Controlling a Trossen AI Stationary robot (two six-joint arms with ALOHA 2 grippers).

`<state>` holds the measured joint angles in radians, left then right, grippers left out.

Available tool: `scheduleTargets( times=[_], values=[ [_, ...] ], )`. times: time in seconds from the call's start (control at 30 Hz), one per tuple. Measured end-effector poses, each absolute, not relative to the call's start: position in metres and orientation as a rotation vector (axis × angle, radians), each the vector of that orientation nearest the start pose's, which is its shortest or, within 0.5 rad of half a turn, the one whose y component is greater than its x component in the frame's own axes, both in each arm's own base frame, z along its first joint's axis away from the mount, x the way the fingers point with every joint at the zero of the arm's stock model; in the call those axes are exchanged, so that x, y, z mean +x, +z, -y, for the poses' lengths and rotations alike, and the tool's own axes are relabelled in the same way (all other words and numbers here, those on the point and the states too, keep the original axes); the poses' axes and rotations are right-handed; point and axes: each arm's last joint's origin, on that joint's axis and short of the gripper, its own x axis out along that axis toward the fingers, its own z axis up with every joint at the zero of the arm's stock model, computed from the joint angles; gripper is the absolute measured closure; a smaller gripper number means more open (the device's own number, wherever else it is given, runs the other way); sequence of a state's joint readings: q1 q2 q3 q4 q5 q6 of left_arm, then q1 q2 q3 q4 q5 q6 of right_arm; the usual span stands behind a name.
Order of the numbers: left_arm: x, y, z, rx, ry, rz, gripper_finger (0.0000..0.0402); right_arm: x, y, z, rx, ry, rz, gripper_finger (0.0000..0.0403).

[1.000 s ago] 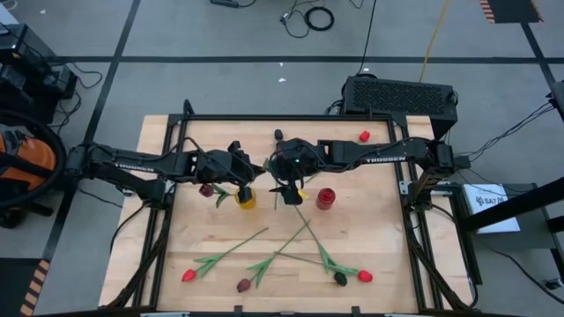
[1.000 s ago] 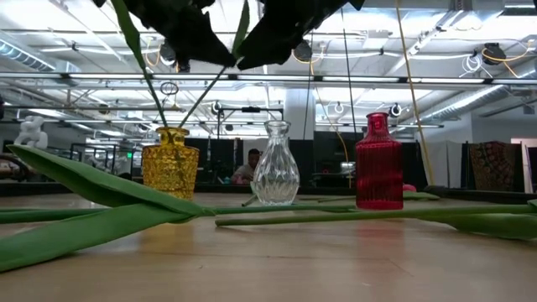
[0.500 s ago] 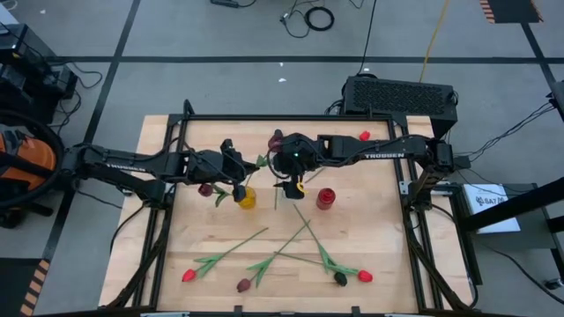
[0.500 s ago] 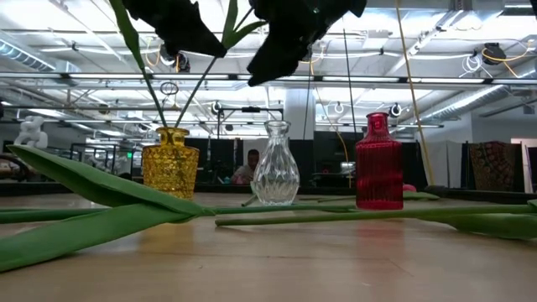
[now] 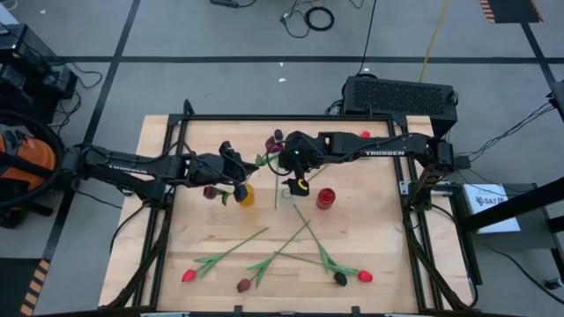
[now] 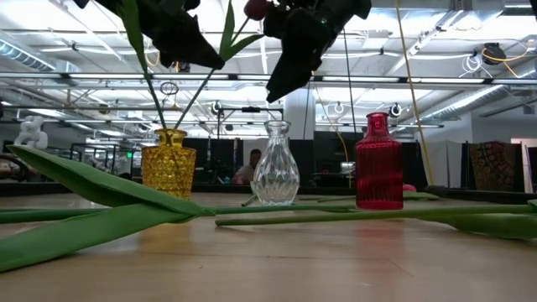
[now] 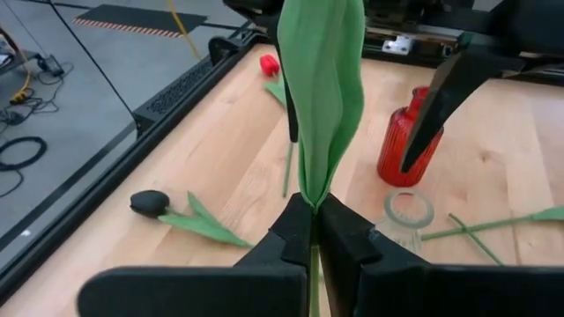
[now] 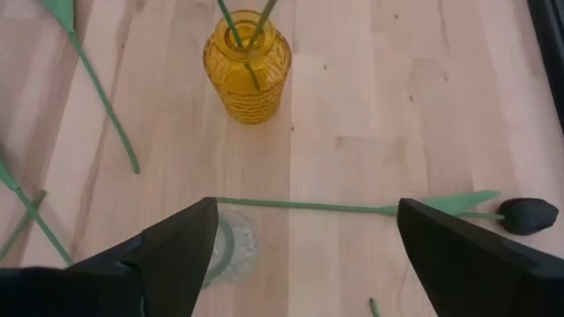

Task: Sort flowers into vase by color
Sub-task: Put the top red tulip into the yellow vase

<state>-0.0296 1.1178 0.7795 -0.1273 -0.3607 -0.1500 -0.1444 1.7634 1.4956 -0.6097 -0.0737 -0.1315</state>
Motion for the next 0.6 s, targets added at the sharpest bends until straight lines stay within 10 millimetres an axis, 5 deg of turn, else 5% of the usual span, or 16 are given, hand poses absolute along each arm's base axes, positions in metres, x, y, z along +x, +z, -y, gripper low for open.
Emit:
scheduleTargets(
  times=[0.6],
  values=[
    [0.210, 0.288, -0.002, -0.032, 0.292, -0.467, 0.0366, 0.380, 0.280, 0.047, -0.011, 0.005, -0.896, 0.0060]
  ],
)
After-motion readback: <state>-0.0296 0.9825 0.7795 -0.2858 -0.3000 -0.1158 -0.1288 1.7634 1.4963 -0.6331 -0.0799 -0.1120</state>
